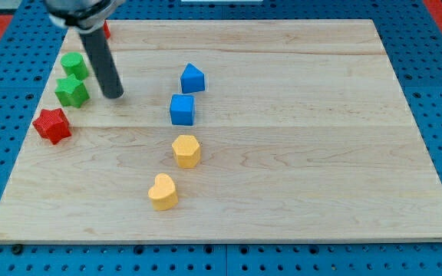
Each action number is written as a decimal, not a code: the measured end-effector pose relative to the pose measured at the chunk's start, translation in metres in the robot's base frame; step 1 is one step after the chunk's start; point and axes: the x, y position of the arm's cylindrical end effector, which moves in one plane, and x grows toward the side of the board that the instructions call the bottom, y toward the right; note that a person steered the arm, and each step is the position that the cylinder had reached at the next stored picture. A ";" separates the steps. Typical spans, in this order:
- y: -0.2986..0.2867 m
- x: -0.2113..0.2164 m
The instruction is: Move red circle towards the green circle
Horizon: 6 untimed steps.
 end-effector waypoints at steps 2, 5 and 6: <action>0.031 -0.109; -0.007 -0.168; -0.039 -0.168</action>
